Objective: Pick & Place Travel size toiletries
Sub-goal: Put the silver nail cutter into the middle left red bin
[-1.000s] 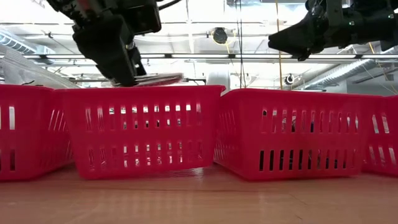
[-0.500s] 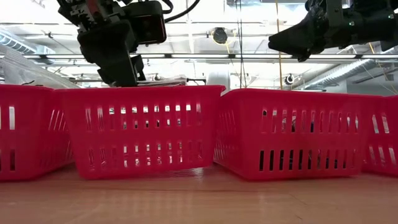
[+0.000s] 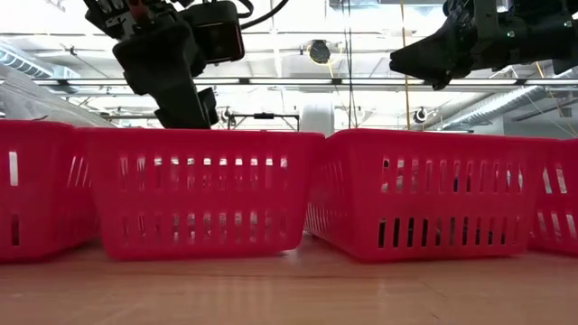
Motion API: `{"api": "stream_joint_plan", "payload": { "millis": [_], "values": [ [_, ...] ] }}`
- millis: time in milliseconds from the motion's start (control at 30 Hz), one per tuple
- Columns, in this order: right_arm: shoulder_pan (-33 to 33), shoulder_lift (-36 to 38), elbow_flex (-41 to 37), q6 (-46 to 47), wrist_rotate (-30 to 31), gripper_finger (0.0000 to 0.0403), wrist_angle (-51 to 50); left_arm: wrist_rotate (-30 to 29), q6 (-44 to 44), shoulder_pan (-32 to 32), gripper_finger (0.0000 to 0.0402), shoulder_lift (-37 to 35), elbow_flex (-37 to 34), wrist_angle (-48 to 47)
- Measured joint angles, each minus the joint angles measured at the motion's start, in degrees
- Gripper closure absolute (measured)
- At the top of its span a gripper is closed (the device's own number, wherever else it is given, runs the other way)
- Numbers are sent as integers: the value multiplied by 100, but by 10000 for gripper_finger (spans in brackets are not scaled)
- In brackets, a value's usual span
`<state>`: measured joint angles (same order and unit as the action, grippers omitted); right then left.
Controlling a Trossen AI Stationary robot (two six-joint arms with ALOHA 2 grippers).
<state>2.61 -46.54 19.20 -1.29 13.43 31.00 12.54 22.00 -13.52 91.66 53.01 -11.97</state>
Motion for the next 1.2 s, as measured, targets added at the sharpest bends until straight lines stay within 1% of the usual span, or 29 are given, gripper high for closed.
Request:
{"api": "stream_joint_plan", "payload": {
  "millis": [133,267,367,433,600,633,667,800,933,1033,1200],
  "values": [
    [0,2,-1,21,0,273,0,-6,-329,47,214,-32,0,53],
    [0,0,-1,19,0,273,0,-37,-376,183,209,-262,2,37],
    [0,0,-2,14,0,273,-2,-186,-454,318,210,-581,2,-73],
    [0,2,0,12,0,273,-2,-598,-534,457,213,-844,4,-321],
    [0,2,0,-64,0,273,-23,-2736,-540,912,227,-1346,4,-1287],
    [0,0,0,-80,0,273,-31,-2972,-539,1046,230,-1370,4,-1413],
    [0,2,0,-84,0,273,-34,-3036,-533,1202,232,-1373,4,-1492],
    [0,2,0,-102,0,273,-42,-2603,-514,1845,242,-1165,4,-1362],
    [0,0,-1,-132,4,273,-48,-2546,-564,2330,244,-716,4,-1028],
    [0,0,0,-132,4,273,-63,-2540,-708,2580,245,-335,4,-899],
    [0,0,-1,-93,2,273,-101,-2212,-866,2848,245,282,4,-679]
  ]
}}
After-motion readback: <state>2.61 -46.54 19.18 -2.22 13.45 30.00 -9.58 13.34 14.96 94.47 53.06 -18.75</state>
